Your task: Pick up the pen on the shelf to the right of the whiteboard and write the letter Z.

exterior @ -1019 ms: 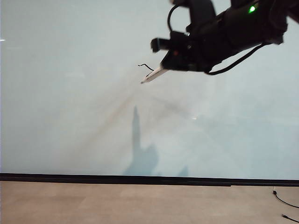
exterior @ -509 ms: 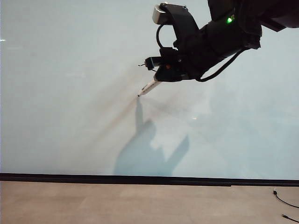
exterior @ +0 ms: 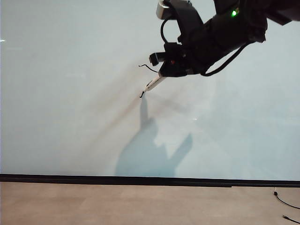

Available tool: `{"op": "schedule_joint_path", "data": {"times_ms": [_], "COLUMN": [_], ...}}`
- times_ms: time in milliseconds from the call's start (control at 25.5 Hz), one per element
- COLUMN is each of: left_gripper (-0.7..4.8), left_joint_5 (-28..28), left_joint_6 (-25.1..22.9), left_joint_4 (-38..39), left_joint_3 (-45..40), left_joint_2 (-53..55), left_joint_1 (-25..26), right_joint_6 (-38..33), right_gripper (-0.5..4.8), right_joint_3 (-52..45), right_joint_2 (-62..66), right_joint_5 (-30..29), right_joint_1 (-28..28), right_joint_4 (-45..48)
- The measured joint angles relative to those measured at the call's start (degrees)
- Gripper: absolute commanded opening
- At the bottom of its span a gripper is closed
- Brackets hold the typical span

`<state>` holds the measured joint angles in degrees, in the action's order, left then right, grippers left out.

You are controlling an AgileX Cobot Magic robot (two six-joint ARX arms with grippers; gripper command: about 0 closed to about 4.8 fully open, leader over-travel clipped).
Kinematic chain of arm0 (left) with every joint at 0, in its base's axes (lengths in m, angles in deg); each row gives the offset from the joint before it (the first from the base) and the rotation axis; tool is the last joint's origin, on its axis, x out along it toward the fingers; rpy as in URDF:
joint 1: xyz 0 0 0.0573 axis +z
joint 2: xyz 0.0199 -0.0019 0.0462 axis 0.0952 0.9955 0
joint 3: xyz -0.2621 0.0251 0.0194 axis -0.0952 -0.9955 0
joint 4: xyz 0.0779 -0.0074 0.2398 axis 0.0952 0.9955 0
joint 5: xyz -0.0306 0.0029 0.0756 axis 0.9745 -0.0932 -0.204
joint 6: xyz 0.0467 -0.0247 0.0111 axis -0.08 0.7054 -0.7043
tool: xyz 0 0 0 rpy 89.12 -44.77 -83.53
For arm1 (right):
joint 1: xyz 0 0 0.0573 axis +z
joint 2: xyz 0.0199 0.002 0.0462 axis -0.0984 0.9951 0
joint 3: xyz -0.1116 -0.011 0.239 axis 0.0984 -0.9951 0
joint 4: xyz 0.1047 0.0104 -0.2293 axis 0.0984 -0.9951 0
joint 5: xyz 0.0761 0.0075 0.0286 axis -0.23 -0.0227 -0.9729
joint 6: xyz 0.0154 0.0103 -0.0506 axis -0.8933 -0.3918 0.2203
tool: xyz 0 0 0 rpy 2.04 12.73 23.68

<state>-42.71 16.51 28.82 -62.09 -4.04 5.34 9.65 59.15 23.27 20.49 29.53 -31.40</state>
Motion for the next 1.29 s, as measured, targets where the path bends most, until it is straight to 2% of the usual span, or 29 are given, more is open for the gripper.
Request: {"op": "schedule_joint_path", "data": {"times_ms": [705,1293], "left_gripper": [-0.05,-0.04], "left_joint_5": [0.0,0.0], "left_joint_6": [0.0,0.0], "left_joint_4": [0.0,0.0], "left_joint_3": [0.0,0.0], "left_joint_2": [0.0,0.0], "left_joint_1": [0.0,0.0], "right_joint_6": [2.3,3.0], "right_gripper": [-0.09,-0.09], "right_joint_3": [-0.2,-0.7], "right_joint_2": [-8.9,-11.1], "right_joint_5": [4.0,4.1], "right_joint_1": [-1.5,-1.5], "right_joint_4": [-7.4,-7.2]}}
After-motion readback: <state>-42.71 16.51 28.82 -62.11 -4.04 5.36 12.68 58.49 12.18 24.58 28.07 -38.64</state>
